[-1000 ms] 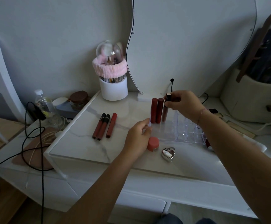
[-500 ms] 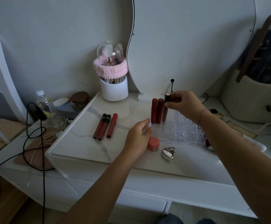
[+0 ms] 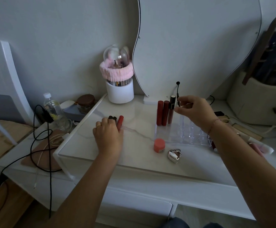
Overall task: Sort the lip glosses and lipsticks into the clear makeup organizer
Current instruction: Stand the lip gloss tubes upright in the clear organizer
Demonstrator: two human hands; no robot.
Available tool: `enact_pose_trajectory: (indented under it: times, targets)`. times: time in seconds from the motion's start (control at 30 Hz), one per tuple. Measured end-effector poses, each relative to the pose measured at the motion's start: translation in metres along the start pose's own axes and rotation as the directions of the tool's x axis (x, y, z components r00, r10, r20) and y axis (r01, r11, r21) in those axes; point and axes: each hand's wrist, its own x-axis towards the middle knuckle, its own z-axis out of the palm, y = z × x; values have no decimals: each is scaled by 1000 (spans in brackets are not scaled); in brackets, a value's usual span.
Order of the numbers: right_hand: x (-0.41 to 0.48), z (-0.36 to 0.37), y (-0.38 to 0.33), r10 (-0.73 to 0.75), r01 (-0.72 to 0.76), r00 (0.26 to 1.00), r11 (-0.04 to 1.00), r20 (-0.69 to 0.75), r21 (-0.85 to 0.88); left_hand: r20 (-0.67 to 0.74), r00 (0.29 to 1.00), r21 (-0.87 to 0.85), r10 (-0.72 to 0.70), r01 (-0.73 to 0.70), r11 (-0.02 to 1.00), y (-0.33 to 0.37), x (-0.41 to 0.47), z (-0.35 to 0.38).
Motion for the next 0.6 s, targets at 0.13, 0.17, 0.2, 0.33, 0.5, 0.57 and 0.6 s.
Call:
enact_pose_trajectory:
  times: [0.13, 0.17, 0.2, 0.33, 0.5, 0.57, 0.6]
  targets:
    - [-3, 0, -1, 5, -5, 1000, 1000, 1, 13, -9, 1000, 80, 16, -15, 997, 4, 1, 3]
    - [-4, -1, -1, 6, -6, 1000, 1000, 1, 15, -7, 1000, 91, 10, -10, 996, 5, 1, 4]
    - [-4, -1, -1, 6, -6, 1000, 1000, 0, 15, -4, 1000, 97, 5, -4, 995, 6, 2, 4]
    - [-6, -2, 0, -4, 4, 1000, 1000, -3, 7, -1, 1000, 36, -15, 15, 999, 8, 0, 7]
    - [-8, -1, 0, 4, -4, 1000, 999, -15, 41, 16, 999, -12, -32, 32, 999, 10, -6, 9]
    - [-9, -2, -1, 4, -3, 1000, 999, -19, 51, 9, 999, -41, -32, 32, 999, 11, -8, 9]
    - [-9, -2, -1, 1, 0, 1000, 999, -20, 51, 1, 1000, -61, -27, 27, 998, 11, -9, 9]
